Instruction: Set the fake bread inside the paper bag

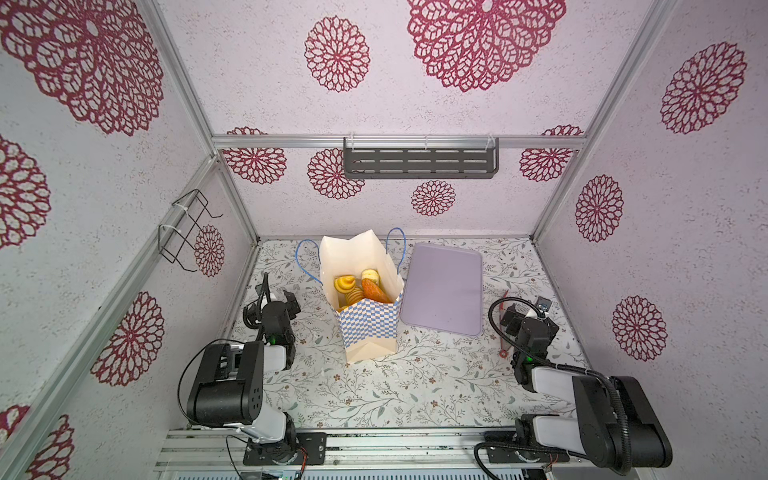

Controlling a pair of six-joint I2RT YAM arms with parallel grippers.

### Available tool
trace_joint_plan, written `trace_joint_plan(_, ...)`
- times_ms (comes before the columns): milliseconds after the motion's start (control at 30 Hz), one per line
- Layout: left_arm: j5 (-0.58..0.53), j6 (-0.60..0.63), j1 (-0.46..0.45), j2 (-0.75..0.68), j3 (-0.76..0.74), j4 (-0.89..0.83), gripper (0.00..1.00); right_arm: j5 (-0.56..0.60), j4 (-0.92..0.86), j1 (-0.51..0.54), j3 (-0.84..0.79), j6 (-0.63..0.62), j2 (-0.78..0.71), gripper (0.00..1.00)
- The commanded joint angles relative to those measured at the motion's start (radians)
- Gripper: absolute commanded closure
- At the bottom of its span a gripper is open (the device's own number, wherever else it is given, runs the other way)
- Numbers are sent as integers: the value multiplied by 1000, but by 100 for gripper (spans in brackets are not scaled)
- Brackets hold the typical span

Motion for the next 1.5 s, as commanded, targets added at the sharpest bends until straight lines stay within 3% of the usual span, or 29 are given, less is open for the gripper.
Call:
trace_joint_plan(0,11,26,5,2,8,31,3,-36,52,-2,6,-11,-19,1)
trace_joint_plan(133,12,26,6,5,10,31,3,-60,83,-10,26,-35,25,1)
trace_joint_plan(267,13,26,7,5,12,27,3,-98,290,-18,17,-81,179,1)
trace_joint_plan(333,14,26,7,5,11,27,3,-183,351,-10,20,-126,251,1)
trace_joint_plan(433,14,25,8,5,12,24,3,-200,420,-3,-4,-141,263,1)
trace_joint_plan(667,21,23,11,7,17,17,3,-167,294,-5,52,-120,253,1)
trace_joint_plan(1467,26,21,14,7,17,16,3,-185,287,-4,59,-130,253,1)
